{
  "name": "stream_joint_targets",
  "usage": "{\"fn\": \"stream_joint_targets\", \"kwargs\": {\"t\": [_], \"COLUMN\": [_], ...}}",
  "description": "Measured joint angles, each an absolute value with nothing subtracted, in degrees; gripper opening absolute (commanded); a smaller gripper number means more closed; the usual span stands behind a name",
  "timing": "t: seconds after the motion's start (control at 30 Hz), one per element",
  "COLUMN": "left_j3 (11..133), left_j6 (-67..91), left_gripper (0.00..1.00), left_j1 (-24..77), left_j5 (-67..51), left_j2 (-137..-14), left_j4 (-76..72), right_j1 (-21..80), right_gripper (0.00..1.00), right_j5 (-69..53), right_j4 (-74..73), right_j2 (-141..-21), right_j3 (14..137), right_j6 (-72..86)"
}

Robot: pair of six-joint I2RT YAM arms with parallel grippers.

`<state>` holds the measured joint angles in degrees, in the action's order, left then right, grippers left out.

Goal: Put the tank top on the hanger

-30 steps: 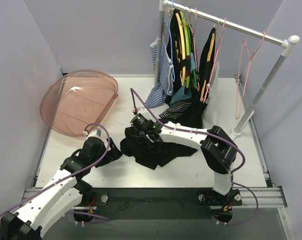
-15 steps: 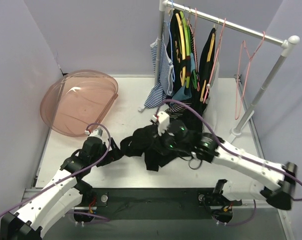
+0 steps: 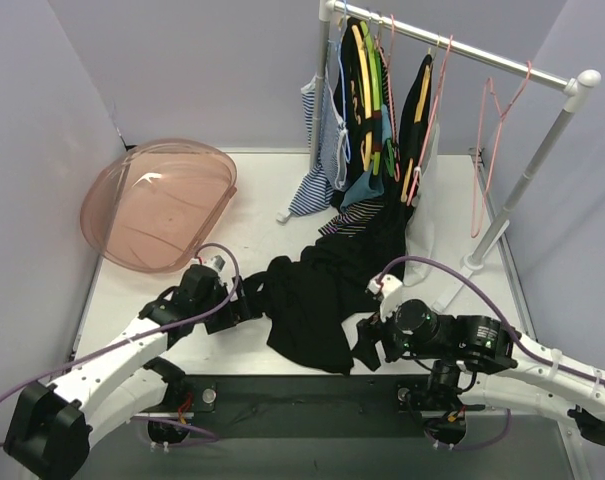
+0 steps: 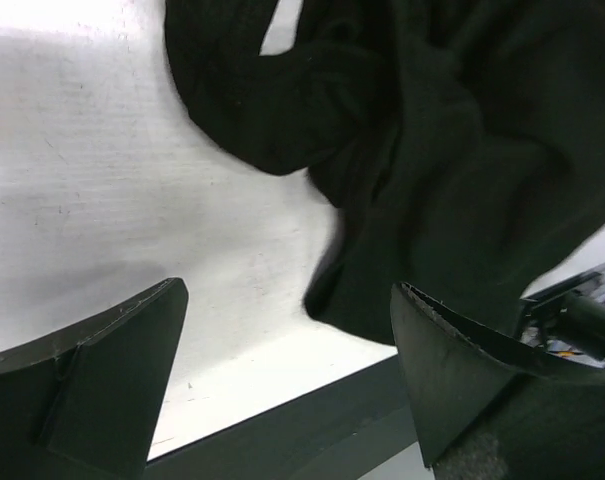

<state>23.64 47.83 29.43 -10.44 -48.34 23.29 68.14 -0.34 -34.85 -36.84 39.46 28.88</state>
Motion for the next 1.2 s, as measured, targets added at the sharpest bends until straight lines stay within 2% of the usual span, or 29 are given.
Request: {"fn": "stream_joint_targets", "kwargs": {"t": [0.13,0.27,0.3,0.4,0.43,0.5,0.6,0.83,1.03,1.2], "left_j3": [26.50,31.97,33.10,36.95,37.71,39.44,40.77,41.19,40.49,38.28], "left_j6": [47.40,46.00,45.45,42.30,41.36,39.20,36.36,32.51,31.55,31.00], "left_gripper": [0.87,0.82,0.77,0.70,0.68,0.68,0.67,0.58,0.58,0.58], "left_j1": [31.42,32.05,32.05,31.81,31.68,31.29,30.50,28.27,27.22,26.06], "left_j5": [-8.03,-2.70,-1.34,2.90,3.62,5.02,6.15,5.54,3.49,1.93], "left_j2": [-54.48,-60.14,-61.34,-66.37,-67.77,-71.31,-75.79,-80.29,-80.77,-79.85], "left_j4": [24.51,24.53,24.53,24.14,23.97,23.79,23.70,22.31,19.51,17.32], "right_j1": [67.88,67.61,67.53,67.42,67.31,67.16,67.16,67.18,67.66,69.06], "right_gripper": [0.68,0.66,0.65,0.57,0.50,0.47,0.46,0.47,0.47,0.43], "right_j5": [3.09,2.96,2.52,-0.36,-1.41,-3.97,-7.20,-11.46,-8.27,-3.73], "right_j4": [-33.17,-28.47,-26.55,-20.05,-18.39,-14.28,-8.99,2.87,0.12,-5.85], "right_j2": [-37.47,-47.53,-50.72,-59.57,-61.43,-65.80,-72.88,-89.52,-98.78,-101.34], "right_j3": [40.27,41.65,41.87,42.09,42.22,43.27,46.52,52.31,57.23,62.08], "right_j6": [28.40,27.24,27.14,27.68,28.08,29.30,32.12,41.85,49.10,52.69]}}
